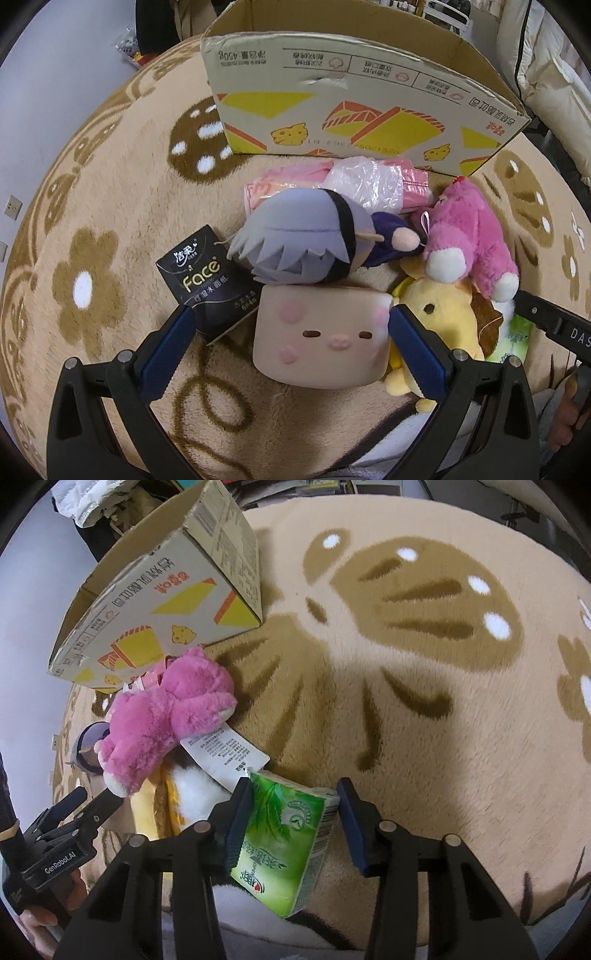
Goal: Organize soft objects
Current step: 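Move the left gripper to the pink pig-face plush while the right gripper moves to the green tissue pack, then close the left gripper on the pink pig-face plush while the right gripper closes on the green tissue pack, then lift the pink plush with the left gripper while the right gripper carries the green pack over the box, then open the left gripper over the box while the right gripper releases the green pack inside, then withdraw both grippers from the box back toward the pile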
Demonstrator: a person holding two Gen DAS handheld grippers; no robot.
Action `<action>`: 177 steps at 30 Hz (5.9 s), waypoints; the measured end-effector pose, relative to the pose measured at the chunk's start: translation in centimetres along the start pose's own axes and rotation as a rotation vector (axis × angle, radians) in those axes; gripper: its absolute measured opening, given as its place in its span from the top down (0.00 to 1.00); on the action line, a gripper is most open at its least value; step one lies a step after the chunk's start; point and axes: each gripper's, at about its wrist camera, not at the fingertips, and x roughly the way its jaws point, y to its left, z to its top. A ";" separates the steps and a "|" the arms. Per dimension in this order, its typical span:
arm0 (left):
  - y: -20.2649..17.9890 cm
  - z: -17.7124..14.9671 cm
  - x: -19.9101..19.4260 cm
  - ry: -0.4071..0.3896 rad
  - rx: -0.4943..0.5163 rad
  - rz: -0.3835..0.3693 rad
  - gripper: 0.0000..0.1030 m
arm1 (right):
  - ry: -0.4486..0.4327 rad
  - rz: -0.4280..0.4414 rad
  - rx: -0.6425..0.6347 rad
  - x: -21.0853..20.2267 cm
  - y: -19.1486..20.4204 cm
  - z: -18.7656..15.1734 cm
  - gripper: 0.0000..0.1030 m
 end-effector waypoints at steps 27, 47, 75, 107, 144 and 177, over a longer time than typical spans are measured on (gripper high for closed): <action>-1.5 -0.6 0.7 0.046 0.022 -0.083 0.41 | -0.202 0.024 -0.050 -4.4 0.5 0.4 0.69; -0.3 -0.7 -2.9 -0.086 -0.010 -0.040 0.62 | -0.371 0.109 -0.190 -8.0 2.8 0.0 0.70; 1.8 0.9 -10.8 -0.397 -0.029 0.040 0.62 | -0.493 0.193 -0.217 -11.6 3.3 -0.1 0.71; 0.9 11.7 -11.3 -0.564 0.081 0.013 0.61 | -0.692 0.198 -0.309 -14.3 8.3 9.3 0.71; 1.4 12.0 -5.8 -0.428 0.094 0.005 0.45 | -0.677 0.129 -0.316 -9.5 8.0 9.1 0.34; 5.6 7.2 -11.1 -0.416 0.006 0.055 0.02 | -0.603 0.114 -0.332 -11.7 8.7 4.9 0.00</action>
